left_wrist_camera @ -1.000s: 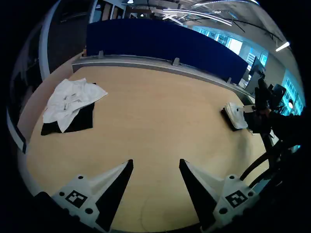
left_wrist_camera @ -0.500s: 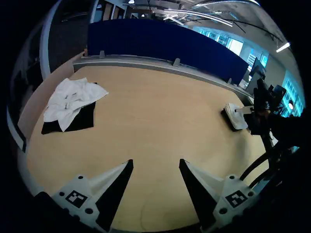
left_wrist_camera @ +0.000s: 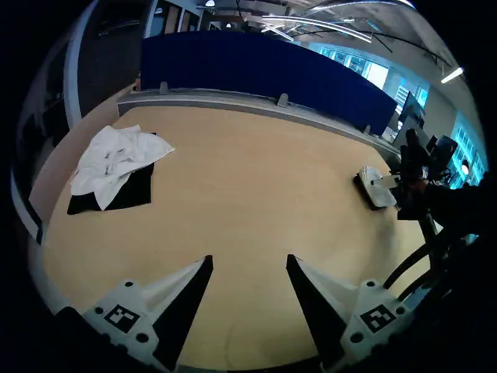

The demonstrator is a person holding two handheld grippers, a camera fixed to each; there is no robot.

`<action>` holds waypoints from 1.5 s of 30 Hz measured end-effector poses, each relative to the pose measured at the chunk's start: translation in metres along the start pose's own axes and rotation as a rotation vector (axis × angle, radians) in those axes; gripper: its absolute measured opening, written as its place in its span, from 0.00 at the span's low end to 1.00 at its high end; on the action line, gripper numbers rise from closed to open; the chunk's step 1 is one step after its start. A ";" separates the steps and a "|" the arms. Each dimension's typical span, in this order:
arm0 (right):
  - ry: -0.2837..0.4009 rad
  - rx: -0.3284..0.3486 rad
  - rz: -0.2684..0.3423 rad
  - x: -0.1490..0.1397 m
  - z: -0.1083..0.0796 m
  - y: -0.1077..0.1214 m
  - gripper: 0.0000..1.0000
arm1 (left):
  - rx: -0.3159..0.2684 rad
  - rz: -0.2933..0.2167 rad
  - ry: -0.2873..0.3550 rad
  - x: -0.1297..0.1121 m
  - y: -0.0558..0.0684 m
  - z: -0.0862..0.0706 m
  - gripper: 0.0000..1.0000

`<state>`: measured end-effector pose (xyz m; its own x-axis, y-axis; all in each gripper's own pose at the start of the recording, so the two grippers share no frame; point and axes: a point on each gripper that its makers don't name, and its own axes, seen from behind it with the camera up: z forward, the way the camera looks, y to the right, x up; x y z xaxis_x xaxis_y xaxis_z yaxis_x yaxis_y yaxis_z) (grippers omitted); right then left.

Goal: Fold towel

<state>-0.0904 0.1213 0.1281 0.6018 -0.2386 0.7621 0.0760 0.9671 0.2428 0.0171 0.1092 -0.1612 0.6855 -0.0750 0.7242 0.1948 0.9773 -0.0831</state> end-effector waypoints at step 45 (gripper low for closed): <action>0.034 0.000 0.109 -0.075 -0.045 -0.023 1.00 | -0.026 0.003 0.021 0.002 0.006 -0.003 0.88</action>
<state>-0.1019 0.1209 0.0387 0.6331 -0.1290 0.7632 0.0090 0.9872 0.1594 0.0220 0.1147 -0.1628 0.7003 -0.0767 0.7097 0.2106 0.9722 -0.1028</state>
